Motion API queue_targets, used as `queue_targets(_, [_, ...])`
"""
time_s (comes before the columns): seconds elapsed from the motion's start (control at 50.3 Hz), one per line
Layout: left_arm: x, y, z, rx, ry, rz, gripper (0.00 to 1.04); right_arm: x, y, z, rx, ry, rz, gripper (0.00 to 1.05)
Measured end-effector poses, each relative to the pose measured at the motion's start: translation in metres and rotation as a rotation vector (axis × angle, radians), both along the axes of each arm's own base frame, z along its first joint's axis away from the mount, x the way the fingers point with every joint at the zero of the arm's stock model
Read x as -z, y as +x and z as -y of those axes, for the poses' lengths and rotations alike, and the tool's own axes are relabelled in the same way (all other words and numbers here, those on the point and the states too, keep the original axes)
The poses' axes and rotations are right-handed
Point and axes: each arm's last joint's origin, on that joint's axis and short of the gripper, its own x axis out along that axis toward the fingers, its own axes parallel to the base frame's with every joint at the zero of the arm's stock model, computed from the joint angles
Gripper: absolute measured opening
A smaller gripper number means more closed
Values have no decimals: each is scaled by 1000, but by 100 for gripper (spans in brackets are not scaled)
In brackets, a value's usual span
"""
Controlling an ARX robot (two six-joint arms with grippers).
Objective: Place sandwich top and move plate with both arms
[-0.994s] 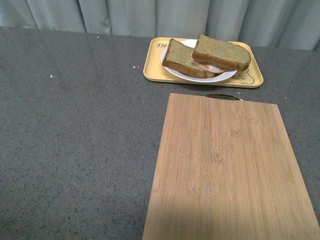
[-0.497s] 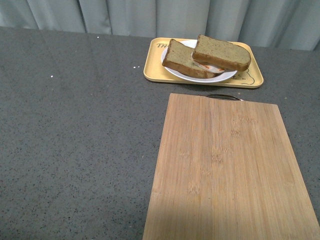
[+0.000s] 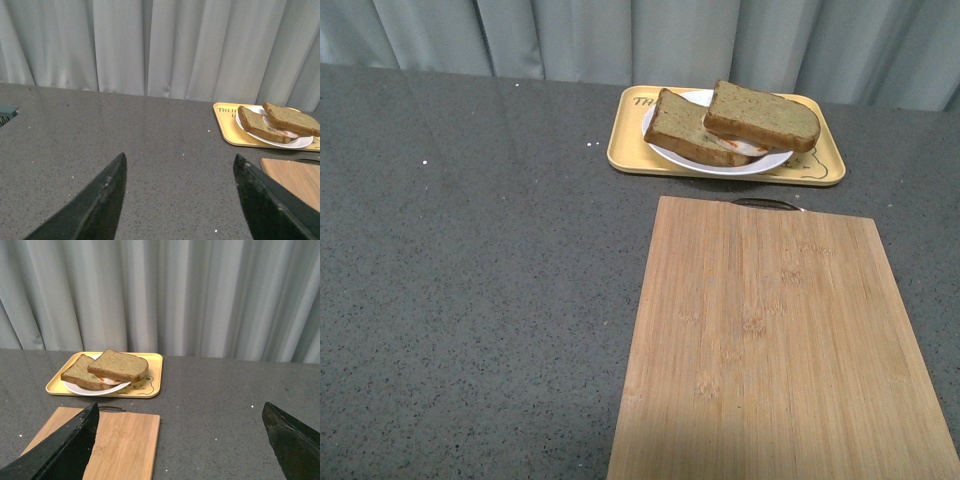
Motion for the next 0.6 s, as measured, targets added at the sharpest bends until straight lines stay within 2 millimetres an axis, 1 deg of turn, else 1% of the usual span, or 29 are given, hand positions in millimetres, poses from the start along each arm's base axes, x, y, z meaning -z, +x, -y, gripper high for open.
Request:
queue_targets(0.02, [0,0,0,0,0,0,69,0,0,0,0,0,0,95])
queue_targets(0.06, [0,0,0,0,0,0,76,0,0,0,0,0,0,95])
queue_targets(0.08, [0,0,0,0,0,0,78,0,0,0,0,0,0,95])
queue_targets(0.219, [0,0,0,0,1,0,100,0,0,0,0,0,0,95])
queue_targets(0.278, [0,0,0,0,1,0,98,0,0,0,0,0,0,95])
queue_targets(0.596, [0,0,0,0,1,0,98,0,0,0,0,0,0,95])
